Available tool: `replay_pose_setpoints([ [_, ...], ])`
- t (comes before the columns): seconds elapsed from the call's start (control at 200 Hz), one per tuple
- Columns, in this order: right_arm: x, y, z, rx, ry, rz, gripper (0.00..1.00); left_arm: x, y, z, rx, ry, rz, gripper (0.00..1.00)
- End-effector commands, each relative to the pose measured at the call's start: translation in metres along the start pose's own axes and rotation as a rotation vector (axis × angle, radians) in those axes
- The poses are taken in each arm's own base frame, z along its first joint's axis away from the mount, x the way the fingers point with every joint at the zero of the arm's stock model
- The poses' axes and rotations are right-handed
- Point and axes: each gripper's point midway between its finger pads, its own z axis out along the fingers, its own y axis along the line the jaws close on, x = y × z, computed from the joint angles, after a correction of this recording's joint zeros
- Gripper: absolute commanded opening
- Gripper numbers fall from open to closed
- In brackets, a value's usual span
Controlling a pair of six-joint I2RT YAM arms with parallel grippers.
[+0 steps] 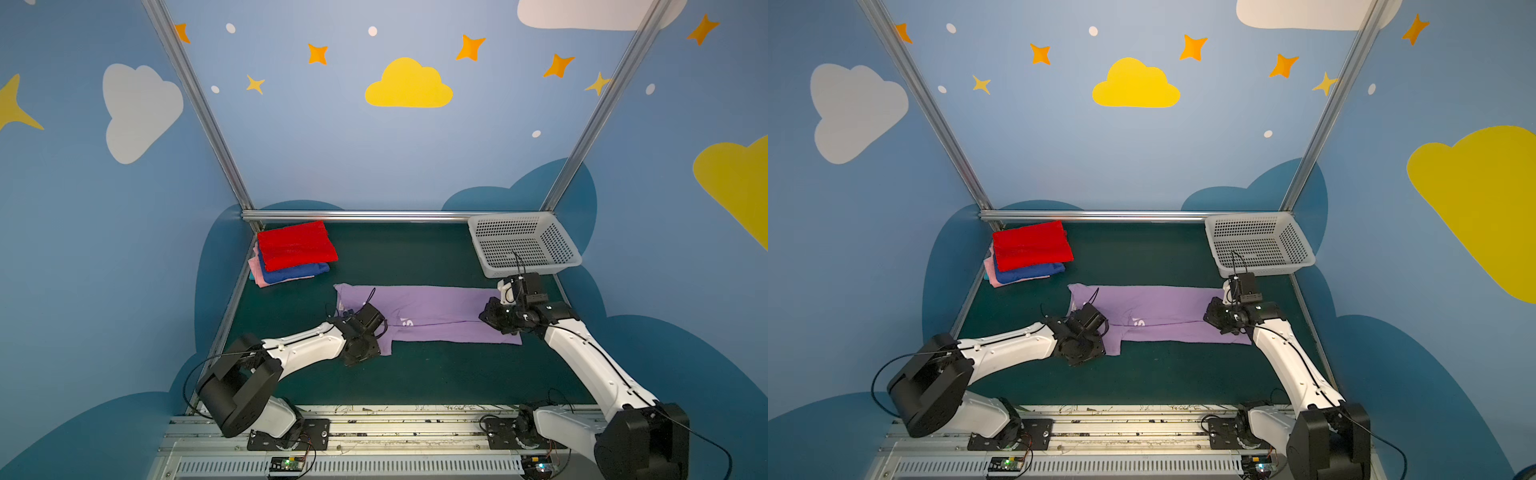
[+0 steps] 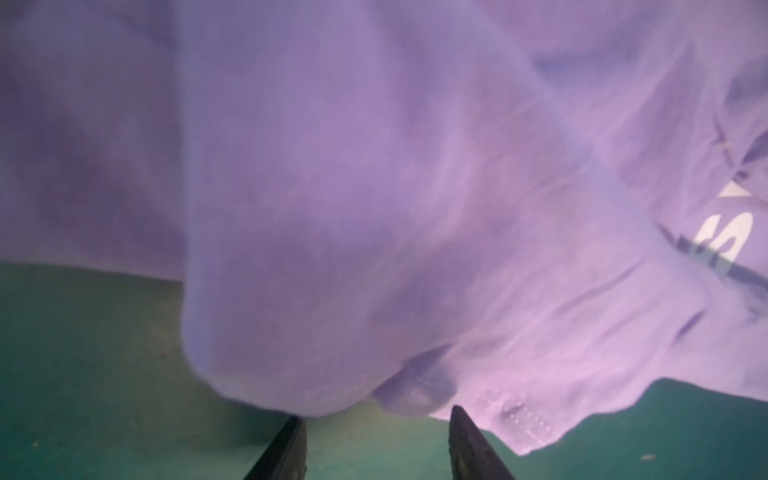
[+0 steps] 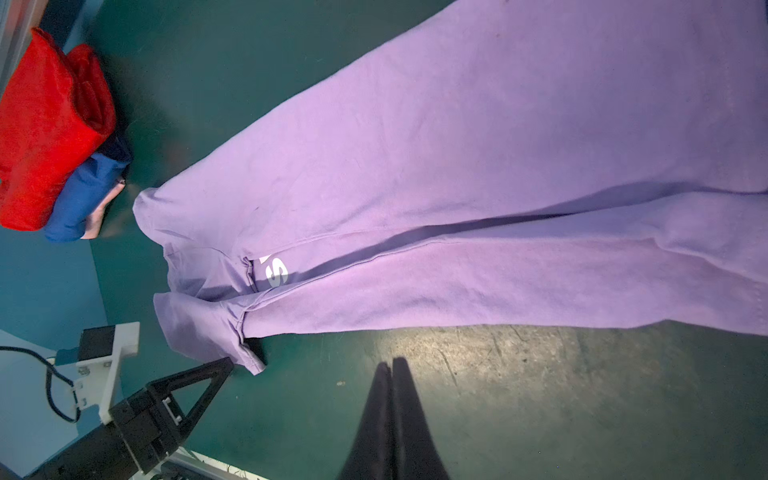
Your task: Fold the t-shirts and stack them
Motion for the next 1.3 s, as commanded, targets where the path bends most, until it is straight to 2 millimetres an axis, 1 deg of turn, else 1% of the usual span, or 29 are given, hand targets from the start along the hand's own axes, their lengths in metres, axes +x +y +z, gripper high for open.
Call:
replay_pose_setpoints([
  [0.0,-0.001,0.001,-0.001,0.007,0.005,-0.012,0.01,-0.010,0.008,0.010,-0.065,-0.048,0.010,0.51],
  [0.045,-0.001,0.002,0.000,0.007,0.010,-0.012,0.01,-0.011,0.007,0.012,-0.075,-0.047,0.016,0.46],
  [0.08,-0.001,0.002,0.000,0.008,0.015,-0.012,0.01,-0.012,0.005,0.012,-0.077,-0.044,0.023,0.38],
  [0.11,-0.001,0.002,0.001,0.008,0.018,-0.012,0.01,-0.012,0.004,0.013,-0.082,-0.039,0.029,0.28],
  [0.15,-0.001,0.000,0.001,0.013,0.019,-0.006,0.01,-0.011,0.005,0.013,-0.092,-0.036,0.031,0.07],
  [0.16,0.000,0.000,0.002,0.014,0.022,-0.006,0.01,-0.012,0.005,0.013,-0.094,-0.036,0.030,0.05],
  [0.175,0.000,0.000,0.002,0.017,0.021,-0.004,0.01,-0.012,0.006,0.013,-0.097,-0.036,0.029,0.04],
  [0.311,0.000,-0.005,0.001,0.033,0.011,0.004,0.01,-0.016,0.003,0.002,-0.104,-0.048,0.031,0.04],
  [0.441,0.000,-0.005,-0.001,0.035,0.006,0.005,0.01,-0.027,-0.003,-0.017,-0.106,-0.074,0.036,0.04],
  [0.531,-0.001,-0.005,-0.001,0.037,0.002,0.002,0.01,-0.042,-0.013,-0.033,-0.089,-0.102,0.047,0.04],
  [0.596,-0.002,-0.005,-0.001,0.040,0.001,-0.002,0.01,-0.057,-0.022,-0.044,-0.071,-0.133,0.053,0.04],
  [0.706,-0.003,-0.008,0.000,0.049,0.001,-0.003,0.01,-0.083,-0.037,-0.052,-0.039,-0.171,0.051,0.04],
  [0.801,-0.004,-0.009,0.001,0.055,0.005,-0.001,0.01,-0.104,-0.049,-0.052,-0.014,-0.155,0.056,0.04],
  [0.876,-0.005,-0.010,0.001,0.061,0.005,-0.001,0.01,-0.111,-0.058,-0.048,0.005,-0.107,0.072,0.04],
  [0.927,-0.006,-0.011,0.001,0.064,0.003,0.000,0.00,-0.117,-0.061,-0.046,0.002,-0.106,0.071,0.04],
  [0.982,-0.008,-0.011,0.001,0.062,0.001,0.000,0.01,-0.124,-0.070,-0.041,0.020,-0.102,0.078,0.04],
  [1.042,-0.010,-0.011,0.003,0.063,0.000,0.002,0.01,-0.136,-0.080,-0.034,0.032,-0.104,0.083,0.04],
  [1.107,-0.010,-0.011,0.004,0.063,0.007,0.005,0.00,-0.150,-0.086,-0.020,0.025,-0.097,0.079,0.04],
  [1.147,-0.011,-0.010,0.005,0.062,0.006,0.005,0.00,-0.159,-0.090,-0.012,0.018,-0.092,0.071,0.10],
  [1.177,-0.010,-0.011,0.005,0.064,0.009,0.005,0.00,-0.165,-0.092,-0.005,0.008,-0.082,0.060,0.17],
  [1.232,-0.011,-0.012,0.005,0.070,0.008,0.006,0.00,-0.175,-0.093,0.005,-0.016,-0.060,0.044,0.34],
  [1.277,-0.011,-0.014,0.005,0.078,0.006,0.005,0.03,-0.184,-0.091,0.010,-0.045,-0.056,0.027,0.44],
  [1.297,-0.011,-0.014,0.004,0.081,0.004,0.006,0.04,-0.188,-0.090,0.010,-0.062,-0.057,0.020,0.46],
])
